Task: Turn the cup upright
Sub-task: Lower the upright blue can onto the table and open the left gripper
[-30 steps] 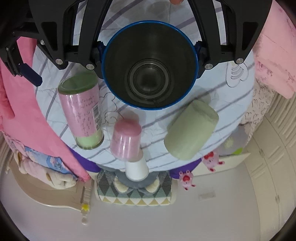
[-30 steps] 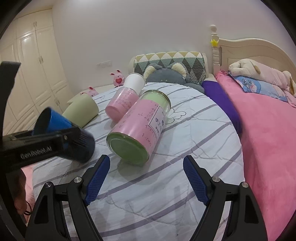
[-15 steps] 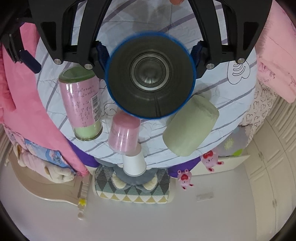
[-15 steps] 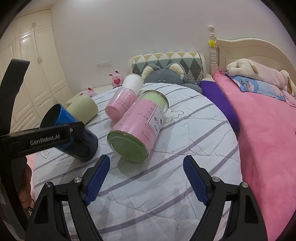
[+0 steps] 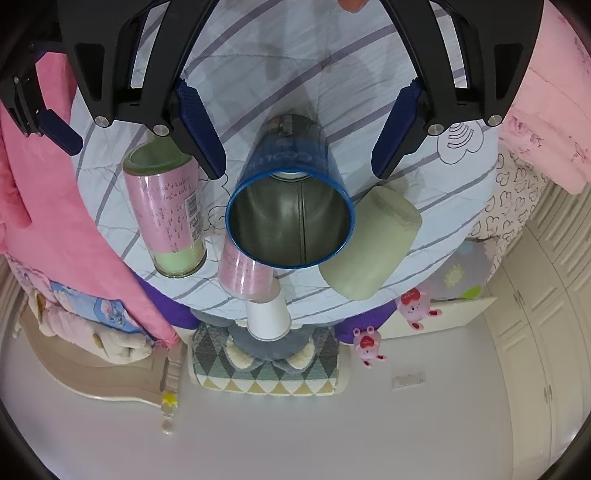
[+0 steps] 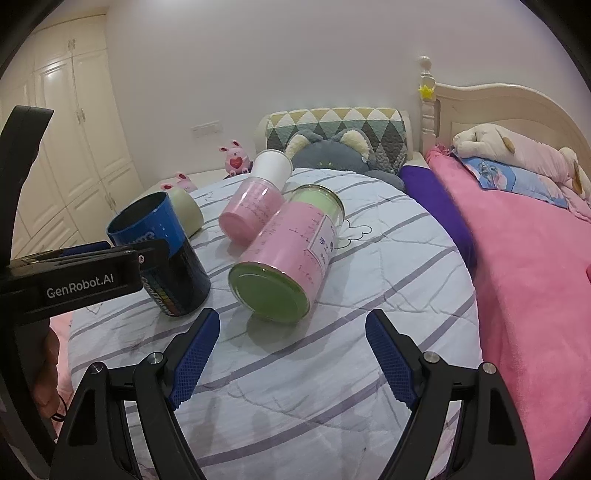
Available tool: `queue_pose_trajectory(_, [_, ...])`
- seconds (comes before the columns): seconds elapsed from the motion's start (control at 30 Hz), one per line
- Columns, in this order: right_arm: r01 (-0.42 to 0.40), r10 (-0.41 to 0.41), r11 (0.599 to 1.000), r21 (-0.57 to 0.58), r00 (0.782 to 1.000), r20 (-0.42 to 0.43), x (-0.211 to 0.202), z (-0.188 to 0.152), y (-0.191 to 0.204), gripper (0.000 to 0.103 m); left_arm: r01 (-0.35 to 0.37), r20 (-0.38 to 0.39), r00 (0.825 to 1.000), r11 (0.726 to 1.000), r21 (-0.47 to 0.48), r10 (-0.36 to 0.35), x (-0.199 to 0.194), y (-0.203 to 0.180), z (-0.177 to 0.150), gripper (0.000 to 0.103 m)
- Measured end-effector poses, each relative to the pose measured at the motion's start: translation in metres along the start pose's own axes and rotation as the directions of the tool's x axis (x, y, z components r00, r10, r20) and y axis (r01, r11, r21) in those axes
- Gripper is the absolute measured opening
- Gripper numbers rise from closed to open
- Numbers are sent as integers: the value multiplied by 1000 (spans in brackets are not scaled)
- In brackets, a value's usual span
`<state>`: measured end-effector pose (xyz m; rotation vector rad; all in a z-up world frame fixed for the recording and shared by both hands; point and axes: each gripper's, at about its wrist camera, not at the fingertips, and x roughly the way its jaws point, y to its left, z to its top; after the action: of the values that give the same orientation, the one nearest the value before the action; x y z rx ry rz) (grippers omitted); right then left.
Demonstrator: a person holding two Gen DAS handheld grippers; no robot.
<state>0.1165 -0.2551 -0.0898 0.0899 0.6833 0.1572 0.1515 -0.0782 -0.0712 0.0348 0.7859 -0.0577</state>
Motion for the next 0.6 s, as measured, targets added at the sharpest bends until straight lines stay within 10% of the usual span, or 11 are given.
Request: queue_pose_trajectory(0.6, [57, -52, 997, -52, 994, 95, -49, 3, 45, 83, -62, 160, 985, 997, 34, 56, -82, 35, -30, 97])
